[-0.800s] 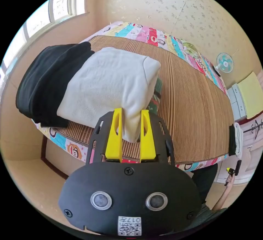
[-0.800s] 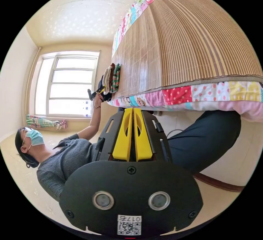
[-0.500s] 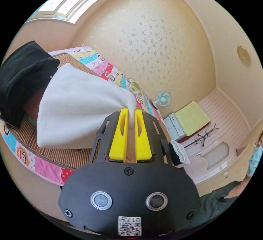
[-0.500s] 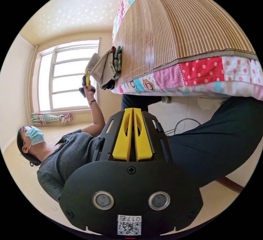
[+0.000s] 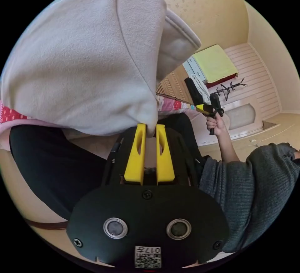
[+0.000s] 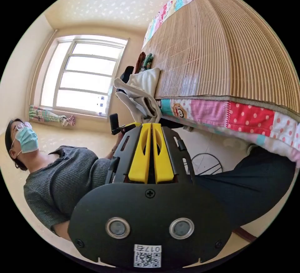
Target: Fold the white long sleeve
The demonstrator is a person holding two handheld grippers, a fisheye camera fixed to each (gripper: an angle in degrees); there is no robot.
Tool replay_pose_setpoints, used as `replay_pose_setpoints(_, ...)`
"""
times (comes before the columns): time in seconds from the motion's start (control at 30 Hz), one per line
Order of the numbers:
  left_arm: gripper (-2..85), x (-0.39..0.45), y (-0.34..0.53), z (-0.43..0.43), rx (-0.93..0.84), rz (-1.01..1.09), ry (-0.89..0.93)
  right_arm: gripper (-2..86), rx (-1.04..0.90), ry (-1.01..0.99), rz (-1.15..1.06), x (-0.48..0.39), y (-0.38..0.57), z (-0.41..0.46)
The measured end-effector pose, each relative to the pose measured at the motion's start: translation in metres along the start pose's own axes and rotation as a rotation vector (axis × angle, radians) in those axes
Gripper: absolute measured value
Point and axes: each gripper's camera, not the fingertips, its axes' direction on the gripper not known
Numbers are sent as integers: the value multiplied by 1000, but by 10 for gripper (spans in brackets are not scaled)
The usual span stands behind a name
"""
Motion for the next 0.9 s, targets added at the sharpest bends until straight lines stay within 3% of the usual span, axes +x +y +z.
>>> replay_pose_setpoints(0.1,57,8,9,-16,26,8,-48,47,-55,-39,-255,-38,-24,59)
replay_pose_setpoints(0.27,52,4,7,-23,9,-8,-78,160,-379,15,-521,-83,-57,230)
replay_pose_setpoints(0.5,51,3,16,-49,46,-56,-130,140,-800,101,-652,-85,-36,377)
replay_pose_setpoints(0.57,49,-3,20,-60,54,-70,-104,88,-761,194,-710,-84,-24,382)
replay_pose_setpoints(0.77,12,-6,19,-146,177,2,201,75,-445,237,-648,-67,-32,301)
replay_pose_setpoints(0.9,81,-54,30,-221,486,-312,515,74,-418,158,-627,-53,-29,267)
